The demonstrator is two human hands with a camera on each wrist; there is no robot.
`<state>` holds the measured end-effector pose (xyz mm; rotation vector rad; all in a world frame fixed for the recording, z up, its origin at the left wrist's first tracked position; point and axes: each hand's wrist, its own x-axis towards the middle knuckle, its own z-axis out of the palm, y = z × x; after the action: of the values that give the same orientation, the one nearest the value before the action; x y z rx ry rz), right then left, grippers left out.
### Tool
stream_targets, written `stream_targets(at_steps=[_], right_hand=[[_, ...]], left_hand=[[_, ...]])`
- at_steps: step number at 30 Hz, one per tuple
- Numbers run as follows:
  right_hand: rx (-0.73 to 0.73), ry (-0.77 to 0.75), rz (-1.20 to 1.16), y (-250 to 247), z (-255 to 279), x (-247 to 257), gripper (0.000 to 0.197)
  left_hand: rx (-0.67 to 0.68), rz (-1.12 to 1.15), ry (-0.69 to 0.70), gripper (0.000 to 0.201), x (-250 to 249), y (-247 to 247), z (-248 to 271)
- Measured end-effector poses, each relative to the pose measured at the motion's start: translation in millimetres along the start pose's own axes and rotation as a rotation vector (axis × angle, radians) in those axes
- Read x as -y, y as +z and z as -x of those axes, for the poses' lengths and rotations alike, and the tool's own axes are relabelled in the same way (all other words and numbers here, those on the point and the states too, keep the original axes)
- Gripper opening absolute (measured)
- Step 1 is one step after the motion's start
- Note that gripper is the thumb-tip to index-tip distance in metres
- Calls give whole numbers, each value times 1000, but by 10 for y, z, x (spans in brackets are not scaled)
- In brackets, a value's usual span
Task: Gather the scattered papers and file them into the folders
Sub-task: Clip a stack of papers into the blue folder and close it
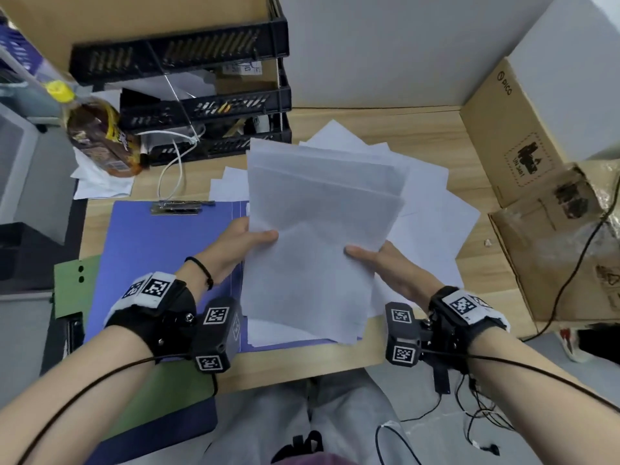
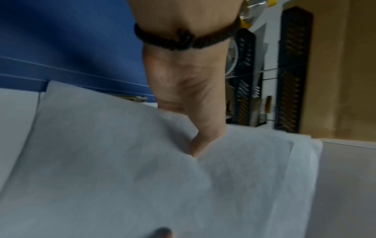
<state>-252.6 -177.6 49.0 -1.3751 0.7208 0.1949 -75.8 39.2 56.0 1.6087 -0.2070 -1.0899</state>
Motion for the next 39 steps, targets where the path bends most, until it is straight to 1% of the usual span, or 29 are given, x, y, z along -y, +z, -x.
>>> stream_targets(at_steps=[2,4,5,7,9,11,12,13,15,16,18,20,22,23,27,30,31,33,35,37,39], right_hand=[[-16,-104,22,111,0,261,31],[-40,-212,24,198,24,573,29],[-42,-258,16,226,37,726,30],[-32,-317,3,247,56,956,30],[14,-324,20,235,71,1038,29],[87,-273,72,223,89,986,32],[107,-232,116,218,92,930,33],[122,-189,184,222,108,876,29],[186,-113,318,249,158,809,18],[209,-94,356,261,170,792,17],[193,-94,364,277,193,817,18],[148,-106,281,282,225,893,26],[138,-134,224,236,219,911,32],[144,-135,226,221,228,909,32],[129,-58,290,211,242,792,31],[116,-49,248,238,271,776,32],[99,-59,235,234,286,802,33],[75,-94,251,208,305,865,35],[75,-131,290,189,318,938,35],[73,-150,319,172,314,952,35],[61,-143,321,172,292,887,36]], left_hand=[[-38,79,110,47,-198,1,30],[-116,199,226,44,-398,-6,39],[-132,227,276,41,-499,-13,44],[-127,219,348,36,-635,-52,66],[-97,162,390,42,-636,-138,80],[-59,82,354,50,-519,-246,113],[-40,28,313,48,-447,-289,142],[-21,-50,276,40,-377,-328,174],[53,-238,267,19,-290,-385,245],[88,-314,276,14,-278,-401,275],[117,-370,303,15,-342,-393,339],[77,-299,302,21,-416,-381,378],[19,-173,276,29,-427,-395,393],[21,-139,272,32,-429,-403,395],[85,-197,210,34,-384,-355,401],[41,-157,180,33,-374,-294,354],[25,-160,194,28,-403,-273,341],[78,-205,259,17,-514,-225,352],[129,-233,306,27,-594,-181,357],[132,-251,318,26,-609,-155,336],[99,-257,298,26,-559,-132,307]])
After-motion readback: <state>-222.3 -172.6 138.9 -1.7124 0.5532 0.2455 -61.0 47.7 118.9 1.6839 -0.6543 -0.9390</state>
